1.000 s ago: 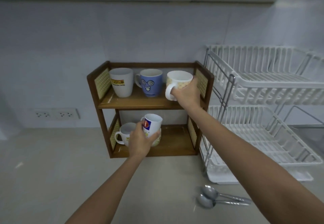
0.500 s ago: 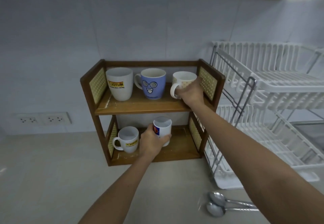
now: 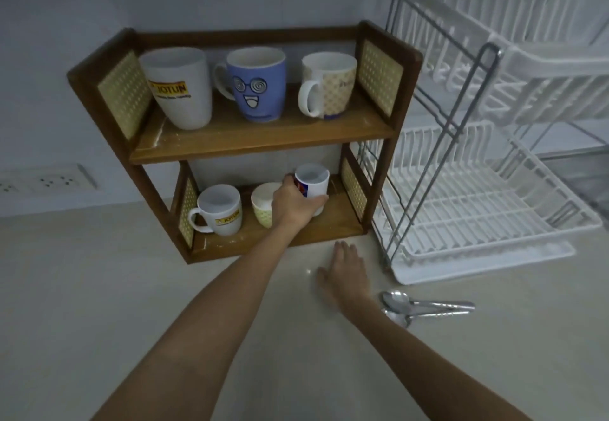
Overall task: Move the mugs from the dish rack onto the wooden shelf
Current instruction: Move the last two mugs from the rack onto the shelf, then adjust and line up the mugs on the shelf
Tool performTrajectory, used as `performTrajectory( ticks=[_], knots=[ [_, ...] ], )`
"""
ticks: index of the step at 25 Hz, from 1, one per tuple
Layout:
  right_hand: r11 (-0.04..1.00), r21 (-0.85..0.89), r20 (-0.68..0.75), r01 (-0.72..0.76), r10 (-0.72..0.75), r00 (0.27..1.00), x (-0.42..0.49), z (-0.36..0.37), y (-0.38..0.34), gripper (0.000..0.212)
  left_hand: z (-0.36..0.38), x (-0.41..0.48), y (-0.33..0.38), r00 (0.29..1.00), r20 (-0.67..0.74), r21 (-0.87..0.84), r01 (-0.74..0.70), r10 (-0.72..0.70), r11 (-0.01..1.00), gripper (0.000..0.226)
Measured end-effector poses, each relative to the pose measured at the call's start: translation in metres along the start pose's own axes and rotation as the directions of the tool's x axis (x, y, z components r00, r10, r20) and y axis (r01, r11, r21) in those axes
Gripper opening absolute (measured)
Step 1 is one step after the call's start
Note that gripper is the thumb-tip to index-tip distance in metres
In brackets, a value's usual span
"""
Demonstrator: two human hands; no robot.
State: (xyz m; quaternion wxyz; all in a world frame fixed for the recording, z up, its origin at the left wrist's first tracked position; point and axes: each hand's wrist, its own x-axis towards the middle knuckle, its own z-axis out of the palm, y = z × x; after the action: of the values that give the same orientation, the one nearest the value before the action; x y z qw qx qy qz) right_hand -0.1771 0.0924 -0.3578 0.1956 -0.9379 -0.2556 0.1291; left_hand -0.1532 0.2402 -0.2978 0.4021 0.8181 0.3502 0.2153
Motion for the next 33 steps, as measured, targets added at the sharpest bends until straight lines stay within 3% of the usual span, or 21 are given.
performTrajectory(
  ticks=[2,6,18,23,26,28,30,32,33],
  knots=[
    [0.978,-0.208,0.230,-0.030,0.079,0.970,0.007,0.014,0.006,0.088,0.014,0.007,0.001,0.999,0.032,0.016,0.024,-0.024,1.000,0.071],
    [0.943,-0.332,0.349,0.008,0.115,0.930,0.017,0.027,0.012,0.113,0.044,0.020,0.001,0.996,0.076,0.042,0.035,-0.038,0.999,0.073],
    [0.936,-0.352,0.385,0.019,0.126,0.914,0.022,0.030,0.016,0.119,0.065,0.034,-0.023,0.993,0.111,-0.025,0.046,-0.043,0.999,0.076],
    [0.934,-0.358,0.342,0.014,0.117,0.932,0.020,0.029,0.013,0.118,0.029,0.013,-0.015,0.992,0.125,0.025,-0.028,0.025,0.999,0.046],
    [0.931,-0.365,0.343,0.016,0.118,0.932,0.013,0.018,0.006,0.112,-0.022,-0.008,-0.002,0.968,0.211,0.021,-0.142,0.135,0.990,0.030],
    [0.949,-0.314,0.353,0.007,0.110,0.929,0.012,0.000,-0.004,0.097,-0.071,-0.019,0.007,0.920,0.336,0.004,-0.214,0.201,0.977,0.023],
    [0.978,-0.197,0.326,0.074,-0.006,0.945,0.013,-0.035,-0.021,0.065,-0.126,-0.028,0.018,0.874,0.420,-0.012,-0.265,0.245,0.964,0.019],
    [0.984,-0.002,0.294,0.176,-0.168,0.941,0.016,-0.087,-0.045,0.035,-0.179,-0.031,0.037,0.868,0.410,-0.027,-0.296,0.281,0.955,0.014],
    [0.975,0.110,0.298,0.195,-0.219,0.929,0.015,-0.116,-0.061,0.031,-0.202,-0.031,0.049,0.876,0.373,-0.065,-0.303,0.305,0.951,0.013]
  ],
)
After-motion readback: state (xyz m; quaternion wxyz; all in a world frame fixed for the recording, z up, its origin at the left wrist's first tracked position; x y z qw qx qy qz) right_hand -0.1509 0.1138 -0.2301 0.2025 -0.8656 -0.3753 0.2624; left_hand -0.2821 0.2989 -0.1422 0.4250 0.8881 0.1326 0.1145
